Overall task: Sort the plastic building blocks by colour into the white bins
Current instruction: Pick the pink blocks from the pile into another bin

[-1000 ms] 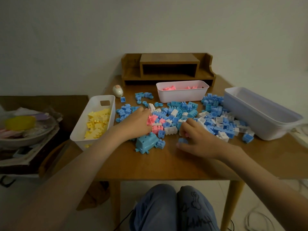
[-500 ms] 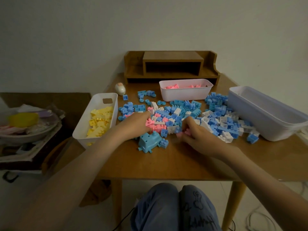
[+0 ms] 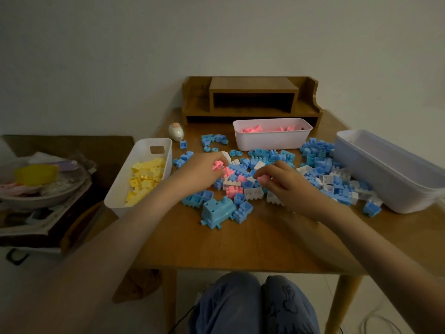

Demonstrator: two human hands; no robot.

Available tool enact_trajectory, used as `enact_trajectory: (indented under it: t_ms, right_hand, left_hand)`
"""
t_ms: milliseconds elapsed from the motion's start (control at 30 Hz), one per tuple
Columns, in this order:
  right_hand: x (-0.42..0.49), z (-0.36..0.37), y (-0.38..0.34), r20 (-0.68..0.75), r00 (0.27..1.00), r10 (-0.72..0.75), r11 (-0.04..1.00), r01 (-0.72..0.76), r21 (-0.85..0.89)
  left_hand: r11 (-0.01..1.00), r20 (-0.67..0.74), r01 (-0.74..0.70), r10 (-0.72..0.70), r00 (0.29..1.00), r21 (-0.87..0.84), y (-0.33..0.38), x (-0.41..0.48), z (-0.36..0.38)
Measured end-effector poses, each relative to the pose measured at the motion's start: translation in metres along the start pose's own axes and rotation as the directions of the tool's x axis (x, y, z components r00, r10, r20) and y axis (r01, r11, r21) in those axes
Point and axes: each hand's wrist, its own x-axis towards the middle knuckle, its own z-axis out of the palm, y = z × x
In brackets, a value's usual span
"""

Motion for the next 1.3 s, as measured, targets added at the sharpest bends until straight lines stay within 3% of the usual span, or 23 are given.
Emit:
enact_trajectory:
  t_ms: [233, 467, 600, 667, 767, 967, 1033, 1133, 1300]
  right_hand:
    - [0.051, -0.034, 0.027, -0.248, 0.967, -0.053, 0.998, 0.043, -0.046]
    - [0.143, -0.064, 0.090, -0.472, 0.865, 0.172, 0.981, -0.196, -0.002]
    - [0.174, -0.053, 0.100, -0.286, 0.920, 0.269, 0.951, -0.301, -0.075]
    - [0.179, -0.046, 0.108, -0.208, 0.938, 0.276, 0.939, -0.309, -0.148]
    - [0.179, -0.042, 0.116, -0.249, 0.930, 0.269, 0.937, -0.313, -0.154]
    - [0.153, -0.043, 0.073, -0.250, 0.963, 0.097, 0.983, -0.133, -0.130]
    - [0.135, -0.038, 0.045, -0.176, 0.984, 0.027, 0.994, -0.045, -0.098]
    - [0.105, -0.023, 0.014, 0.018, 0.999, -0.042, 0.994, 0.044, -0.096]
    - [0.079, 0.007, -0.003, 0.333, 0.942, -0.035, 0.974, 0.107, -0.199]
  left_hand:
    - [1.000, 0.048, -0.018, 0.019, 0.999, -0.012, 0.022, 0.044, -0.021]
    - [1.000, -0.073, -0.025, 0.025, 0.997, 0.005, 0.054, 0.141, -0.012]
    - [1.000, -0.073, 0.007, -0.007, 0.997, 0.004, 0.060, 0.197, 0.018]
    - [0.998, 0.019, -0.006, 0.005, 1.000, 0.058, 0.059, 0.215, 0.033]
    - [0.996, 0.102, -0.015, 0.006, 0.995, 0.084, 0.057, 0.222, 0.043]
    - [0.998, -0.151, -0.047, 0.039, 0.988, -0.052, 0.056, 0.185, 0.019]
    - [0.999, -0.112, -0.019, 0.023, 0.993, 0.034, 0.051, 0.163, 0.005]
    - [0.947, 0.055, 0.006, -0.025, 0.998, 0.322, 0.035, 0.124, -0.013]
    - [0.840, 0.249, 0.004, -0.166, 0.954, 0.543, 0.003, 0.049, -0.026]
